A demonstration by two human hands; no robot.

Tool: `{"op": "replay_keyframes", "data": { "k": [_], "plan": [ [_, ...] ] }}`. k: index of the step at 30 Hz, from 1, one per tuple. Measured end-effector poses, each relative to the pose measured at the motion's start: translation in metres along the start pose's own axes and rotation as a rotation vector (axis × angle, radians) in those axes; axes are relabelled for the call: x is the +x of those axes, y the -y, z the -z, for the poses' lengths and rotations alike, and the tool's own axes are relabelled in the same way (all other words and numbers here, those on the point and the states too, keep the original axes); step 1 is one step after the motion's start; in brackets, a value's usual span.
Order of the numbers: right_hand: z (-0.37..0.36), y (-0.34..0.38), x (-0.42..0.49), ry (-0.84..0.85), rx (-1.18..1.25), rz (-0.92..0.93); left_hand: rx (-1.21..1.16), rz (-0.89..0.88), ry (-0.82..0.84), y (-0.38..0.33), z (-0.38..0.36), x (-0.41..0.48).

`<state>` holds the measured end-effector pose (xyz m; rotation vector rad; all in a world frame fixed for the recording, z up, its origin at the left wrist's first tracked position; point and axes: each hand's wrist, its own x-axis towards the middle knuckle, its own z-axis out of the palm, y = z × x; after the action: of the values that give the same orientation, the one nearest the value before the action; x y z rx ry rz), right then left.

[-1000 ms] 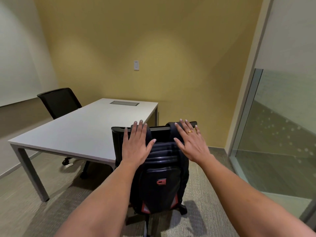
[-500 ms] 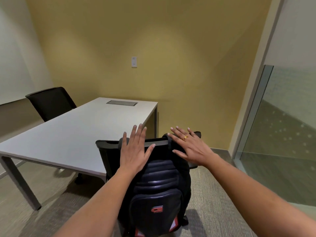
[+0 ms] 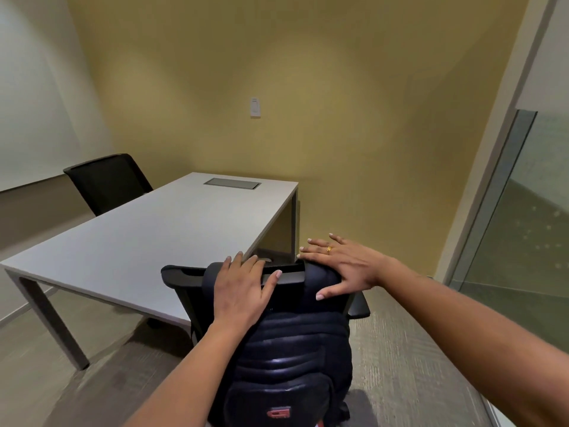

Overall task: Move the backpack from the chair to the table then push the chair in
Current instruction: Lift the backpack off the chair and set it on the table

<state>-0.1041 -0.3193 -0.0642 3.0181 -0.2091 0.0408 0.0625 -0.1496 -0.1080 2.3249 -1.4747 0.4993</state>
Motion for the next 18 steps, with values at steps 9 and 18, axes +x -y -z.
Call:
{"op": "replay_keyframes", "data": {
  "k": [9, 18],
  "plan": [
    [-0.008, -0.014, 0.013, -0.039, 0.258, 0.176, 0.061, 0.034, -0.046, -0.005, 0.001, 0.0],
    [-0.041, -0.008, -0.012, -0.492, 0.119, 0.083, 0.12, 0.067, -0.116, -0.006, -0.005, 0.0]
  ]
}}
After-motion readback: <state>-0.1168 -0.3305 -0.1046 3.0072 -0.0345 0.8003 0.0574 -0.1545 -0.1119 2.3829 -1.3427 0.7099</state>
